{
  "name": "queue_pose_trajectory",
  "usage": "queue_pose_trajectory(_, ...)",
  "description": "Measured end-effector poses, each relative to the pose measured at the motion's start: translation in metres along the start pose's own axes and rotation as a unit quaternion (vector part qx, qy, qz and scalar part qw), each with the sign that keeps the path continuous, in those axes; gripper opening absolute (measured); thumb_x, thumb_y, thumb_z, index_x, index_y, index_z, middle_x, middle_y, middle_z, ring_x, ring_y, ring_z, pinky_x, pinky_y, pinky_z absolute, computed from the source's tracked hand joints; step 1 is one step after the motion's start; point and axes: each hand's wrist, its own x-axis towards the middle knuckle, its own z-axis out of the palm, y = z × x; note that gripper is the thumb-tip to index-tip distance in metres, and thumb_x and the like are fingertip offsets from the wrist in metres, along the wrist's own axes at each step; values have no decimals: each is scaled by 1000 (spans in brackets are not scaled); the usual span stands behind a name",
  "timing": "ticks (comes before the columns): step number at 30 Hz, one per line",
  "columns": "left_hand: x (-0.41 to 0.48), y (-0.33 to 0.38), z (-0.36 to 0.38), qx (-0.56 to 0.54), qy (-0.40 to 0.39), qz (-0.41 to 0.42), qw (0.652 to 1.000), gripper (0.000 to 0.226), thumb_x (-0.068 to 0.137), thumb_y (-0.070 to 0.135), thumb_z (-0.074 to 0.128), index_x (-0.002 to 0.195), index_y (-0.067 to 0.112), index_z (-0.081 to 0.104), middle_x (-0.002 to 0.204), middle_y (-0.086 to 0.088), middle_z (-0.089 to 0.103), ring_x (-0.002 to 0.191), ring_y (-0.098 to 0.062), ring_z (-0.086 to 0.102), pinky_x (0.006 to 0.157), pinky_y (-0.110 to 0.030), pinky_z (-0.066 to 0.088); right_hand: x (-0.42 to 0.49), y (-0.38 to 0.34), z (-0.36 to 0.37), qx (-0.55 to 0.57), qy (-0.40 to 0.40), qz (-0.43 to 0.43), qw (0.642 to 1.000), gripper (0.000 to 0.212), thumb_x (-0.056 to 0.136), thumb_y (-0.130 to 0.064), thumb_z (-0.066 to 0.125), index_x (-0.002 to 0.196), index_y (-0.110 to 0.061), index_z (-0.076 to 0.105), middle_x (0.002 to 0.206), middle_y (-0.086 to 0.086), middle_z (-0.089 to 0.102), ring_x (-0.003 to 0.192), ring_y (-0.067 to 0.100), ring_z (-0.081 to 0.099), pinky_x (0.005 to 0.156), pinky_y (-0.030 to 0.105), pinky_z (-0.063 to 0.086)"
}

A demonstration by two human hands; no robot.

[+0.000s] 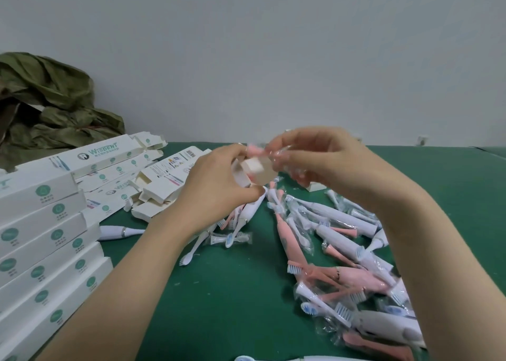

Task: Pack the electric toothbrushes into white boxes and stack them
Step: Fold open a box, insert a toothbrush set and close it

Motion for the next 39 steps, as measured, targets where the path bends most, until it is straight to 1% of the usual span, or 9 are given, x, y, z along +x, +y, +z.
queue_pose_trajectory(4, -1, 1, 2, 24, -52, 2, 998, 59, 69, 29, 77, 123, 27, 56, 119, 13, 57, 107, -8, 51, 88, -25, 39, 2, 3, 9, -292, 29, -41, 955, 24, 93, -7, 54, 96, -17, 76, 56, -18, 55, 51, -1, 48, 52, 9, 35)
queue_pose_trajectory(10, -3, 4, 5, 1, -105, 14, 994, 58, 70, 27, 74, 124, 29, 54, 121, 13, 57, 110, -6, 49, 90, -22, 38, 5, 4, 19, -328, 97, -46, 939, 23, 92, -6, 56, 98, -18, 75, 70, -21, 48, 62, -11, 48, 62, 3, 33)
queue_pose_trajectory(15, -4, 9, 5, -45, -120, 21, 992, 48, 67, 23, 75, 110, 32, 57, 99, 21, 57, 91, 6, 50, 74, -8, 36, 8, 6, 32, -398, 171, -59, 899, 25, 89, -2, 52, 103, -11, 70, 96, 6, 60, 87, 22, 55, 75, 31, 42)
queue_pose_trajectory(20, -3, 11, 2, -81, -107, 22, 991, 35, 64, 17, 76, 85, 38, 56, 86, 17, 62, 83, 0, 57, 70, -21, 41, 6, 11, 48, -312, 164, -65, 934, 21, 86, -6, 57, 96, -17, 72, 82, -4, 64, 71, 7, 55, 64, 11, 42)
queue_pose_trajectory(24, 0, 8, -3, -77, -57, 2, 995, 35, 67, 21, 76, 97, 33, 63, 91, 15, 66, 86, -1, 58, 73, -23, 45, 9, 17, 50, -111, 191, -57, 974, 31, 87, -18, 64, 117, -21, 53, 98, -10, 61, 89, 5, 62, 79, 23, 53)
queue_pose_trajectory(27, 0, 8, -5, -71, -46, 9, 996, 34, 67, 23, 77, 96, 36, 63, 86, 17, 63, 82, 2, 56, 69, -18, 41, 14, 24, 51, -38, 252, -72, 964, 19, 86, -10, 67, 100, -16, 57, 85, -7, 63, 80, 11, 65, 70, 30, 57)
queue_pose_trajectory(30, 0, 9, -4, -64, -37, 13, 997, 40, 67, 20, 74, 104, 32, 64, 97, 14, 65, 94, -4, 58, 80, -26, 47, 22, 30, 54, -130, 284, -109, 944, 7, 83, -7, 67, 80, -13, 66, 75, -6, 63, 72, 8, 61, 67, 17, 47)
queue_pose_trajectory(35, 4, -3, -6, -39, 2, -21, 999, 48, 67, 20, 75, 113, 27, 63, 102, 16, 63, 96, -6, 56, 75, -12, 40, 48, 14, 35, -336, 11, -105, 936, 29, 83, 4, 55, 93, -15, 74, 96, 2, 67, 82, 11, 60, 68, 16, 40)
queue_pose_trajectory(39, 6, -10, -11, -34, 32, -37, 998, 66, 67, 33, 78, 128, 25, 56, 119, 14, 56, 103, 1, 45, 84, -15, 30, 79, 28, -2, -251, 174, 10, 952, 34, 86, 4, 46, 88, -19, 70, 79, -9, 65, 68, 1, 56, 67, 16, 46)
